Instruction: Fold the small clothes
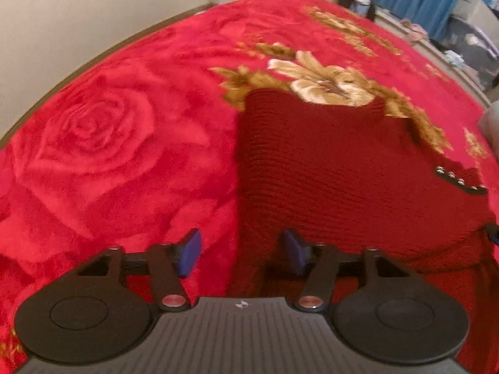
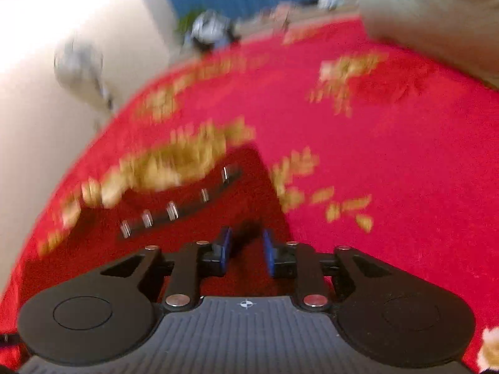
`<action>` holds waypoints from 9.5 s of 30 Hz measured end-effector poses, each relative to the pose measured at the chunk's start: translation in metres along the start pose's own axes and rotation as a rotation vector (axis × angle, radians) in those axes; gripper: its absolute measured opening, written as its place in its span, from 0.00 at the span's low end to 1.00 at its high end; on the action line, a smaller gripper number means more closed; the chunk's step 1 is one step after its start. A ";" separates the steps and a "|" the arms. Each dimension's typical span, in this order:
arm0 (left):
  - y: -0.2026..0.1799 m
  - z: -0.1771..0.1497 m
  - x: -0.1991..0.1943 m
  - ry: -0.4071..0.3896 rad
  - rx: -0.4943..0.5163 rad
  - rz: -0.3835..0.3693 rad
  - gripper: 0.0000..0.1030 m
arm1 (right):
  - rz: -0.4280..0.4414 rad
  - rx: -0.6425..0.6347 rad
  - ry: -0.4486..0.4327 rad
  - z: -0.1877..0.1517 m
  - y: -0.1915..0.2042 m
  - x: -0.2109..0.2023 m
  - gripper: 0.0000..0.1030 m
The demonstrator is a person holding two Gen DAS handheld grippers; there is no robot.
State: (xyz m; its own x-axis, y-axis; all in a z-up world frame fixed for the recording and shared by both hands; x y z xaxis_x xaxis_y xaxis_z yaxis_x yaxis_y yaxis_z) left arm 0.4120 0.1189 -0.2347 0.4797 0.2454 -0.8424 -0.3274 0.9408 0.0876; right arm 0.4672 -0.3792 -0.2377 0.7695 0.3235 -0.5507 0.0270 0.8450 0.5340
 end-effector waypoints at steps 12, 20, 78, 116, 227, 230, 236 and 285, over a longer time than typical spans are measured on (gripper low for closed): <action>0.009 0.004 -0.031 -0.120 0.001 -0.052 0.62 | 0.008 -0.095 -0.049 0.001 0.002 -0.114 0.25; -0.003 0.003 -0.097 -0.253 -0.020 -0.158 0.61 | 0.018 -0.192 -0.158 -0.013 0.034 -0.281 0.25; 0.074 -0.279 -0.142 0.145 -0.014 -0.047 0.21 | 0.069 -0.198 0.194 -0.191 -0.090 -0.257 0.13; 0.139 -0.190 -0.371 -0.389 -0.021 -0.452 0.05 | 0.407 -0.188 -0.219 -0.086 0.009 -0.430 0.05; 0.020 -0.133 -0.159 -0.086 0.327 -0.413 0.48 | -0.069 -0.193 -0.042 -0.101 -0.014 -0.280 0.26; 0.010 -0.149 -0.143 -0.036 0.412 -0.330 0.48 | -0.080 -0.250 -0.048 -0.089 0.008 -0.292 0.26; 0.019 -0.163 -0.133 -0.022 0.474 -0.195 0.48 | -0.011 -0.265 -0.110 -0.061 0.057 -0.304 0.26; 0.079 -0.222 -0.104 -0.068 -0.575 -0.269 0.50 | -0.063 -0.029 0.009 -0.124 -0.043 -0.203 0.30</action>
State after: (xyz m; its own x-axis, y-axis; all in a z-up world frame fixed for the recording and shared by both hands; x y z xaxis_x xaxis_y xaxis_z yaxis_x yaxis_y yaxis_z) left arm 0.1556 0.1162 -0.2578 0.6501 0.0502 -0.7582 -0.5639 0.7007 -0.4371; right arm 0.2305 -0.4284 -0.2285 0.7612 0.2729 -0.5883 0.0565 0.8758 0.4793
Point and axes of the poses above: each gripper's, at about its wrist camera, not at the fingertips, and x roughly the way its jaws point, y to its left, z to its top, the point moved 8 cm from there along x, roughly the way its jaws point, and after that the axes turned 14 degrees about z, right-handed, at the moved point
